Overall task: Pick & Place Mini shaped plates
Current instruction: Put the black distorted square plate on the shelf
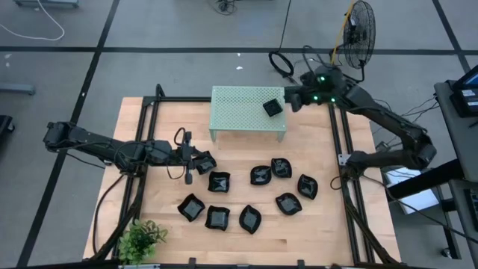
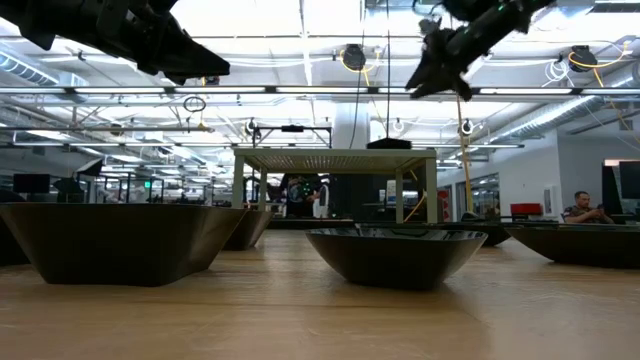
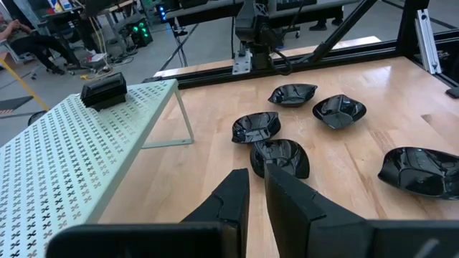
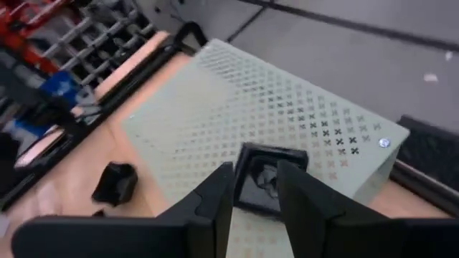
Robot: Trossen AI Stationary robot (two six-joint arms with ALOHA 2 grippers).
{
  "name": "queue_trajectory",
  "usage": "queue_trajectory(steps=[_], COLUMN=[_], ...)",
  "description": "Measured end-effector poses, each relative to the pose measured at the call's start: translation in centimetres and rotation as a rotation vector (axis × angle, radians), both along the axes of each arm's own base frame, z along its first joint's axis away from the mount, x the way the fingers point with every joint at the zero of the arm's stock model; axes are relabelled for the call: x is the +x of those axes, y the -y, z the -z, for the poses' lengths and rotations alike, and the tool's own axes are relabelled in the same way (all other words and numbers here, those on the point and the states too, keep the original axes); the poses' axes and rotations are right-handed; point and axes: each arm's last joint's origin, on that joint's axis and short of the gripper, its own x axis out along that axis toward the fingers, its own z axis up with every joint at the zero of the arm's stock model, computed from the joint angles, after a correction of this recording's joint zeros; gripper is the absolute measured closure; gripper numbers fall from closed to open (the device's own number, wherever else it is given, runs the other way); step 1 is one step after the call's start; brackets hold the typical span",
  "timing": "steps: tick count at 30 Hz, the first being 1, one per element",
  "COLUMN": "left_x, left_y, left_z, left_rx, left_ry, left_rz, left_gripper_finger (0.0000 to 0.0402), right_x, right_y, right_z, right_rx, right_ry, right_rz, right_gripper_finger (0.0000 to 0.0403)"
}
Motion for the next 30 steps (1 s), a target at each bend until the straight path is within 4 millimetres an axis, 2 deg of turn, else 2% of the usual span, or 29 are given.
queue_trajectory(steps=[3, 8, 13, 16, 21, 26, 30], left_x=[0.0, -0.3, -0.7, -1.1, -1.5, -1.1, -0.2], left_y=[0.0, -0.1, -0.6, -1.4, -2.5, -3.7, -4.5], left_z=[0.1, 1.0, 1.6, 1.6, 2.0, 3.1, 4.4], left_rx=[0.004, -0.021, -0.131, -0.206, -0.473, -0.530, -0.533], left_ry=[-0.015, -0.108, -0.139, -0.238, -0.375, -0.466, -0.531], left_rz=[0.000, -0.019, -0.253, -0.368, -0.536, -0.580, -0.572], left_gripper_finger=[0.0350, 0.0350, 0.0350, 0.0341, 0.0282, 0.0222, 0.0204], right_x=[-0.5, -1.2, -1.6, -1.8, -2.6, -4.0, -4.4], right_y=[-2.5, -6.7, -10.1, -11.7, -13.6, -14.4, -14.5], right_z=[-0.2, 1.9, 5.1, 7.0, 10.5, 12.5, 13.5], right_rx=[-0.084, -0.221, -0.405, -0.516, -0.661, -0.732, -0.726], right_ry=[0.036, 0.197, 0.399, 0.511, 0.659, 0.757, 0.749], right_rz=[-0.090, -0.232, -0.387, -0.458, -0.532, -0.540, -0.549], right_gripper_finger=[0.0304, 0.0308, 0.0302, 0.0291, 0.0277, 0.0276, 0.0277])
